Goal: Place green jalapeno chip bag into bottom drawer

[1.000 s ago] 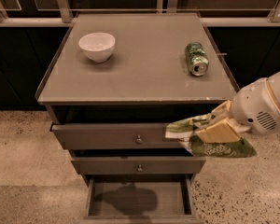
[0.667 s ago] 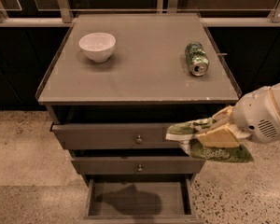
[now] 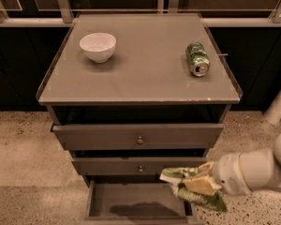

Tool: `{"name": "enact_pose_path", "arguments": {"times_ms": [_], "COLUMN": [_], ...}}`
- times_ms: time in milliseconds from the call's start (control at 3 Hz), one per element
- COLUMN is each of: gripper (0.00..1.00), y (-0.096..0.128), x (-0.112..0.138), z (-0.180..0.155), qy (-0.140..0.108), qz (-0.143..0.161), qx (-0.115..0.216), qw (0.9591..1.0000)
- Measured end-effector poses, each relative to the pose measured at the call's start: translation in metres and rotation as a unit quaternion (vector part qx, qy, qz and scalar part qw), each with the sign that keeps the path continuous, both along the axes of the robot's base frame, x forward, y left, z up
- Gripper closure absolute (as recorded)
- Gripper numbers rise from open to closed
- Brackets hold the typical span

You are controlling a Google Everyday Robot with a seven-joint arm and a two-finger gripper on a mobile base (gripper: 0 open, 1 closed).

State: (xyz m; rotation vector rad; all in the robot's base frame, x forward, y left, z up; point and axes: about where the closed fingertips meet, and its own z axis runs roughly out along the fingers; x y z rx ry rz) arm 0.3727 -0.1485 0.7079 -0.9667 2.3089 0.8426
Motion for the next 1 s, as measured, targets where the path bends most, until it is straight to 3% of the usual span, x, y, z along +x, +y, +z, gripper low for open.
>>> {"name": "enact_pose_path", "arguments": {"times_ms": [333, 1000], "gripper": [1.00, 1.00], "y": [0.004, 0.004], "x": [-0.018, -0.017], "z": [-0.104, -0.123], "qy": [0.063, 0.068], "qz": [-0.026, -0.038], "qx": [0.001, 0.007], "qw": [0.9977, 0.9969]}}
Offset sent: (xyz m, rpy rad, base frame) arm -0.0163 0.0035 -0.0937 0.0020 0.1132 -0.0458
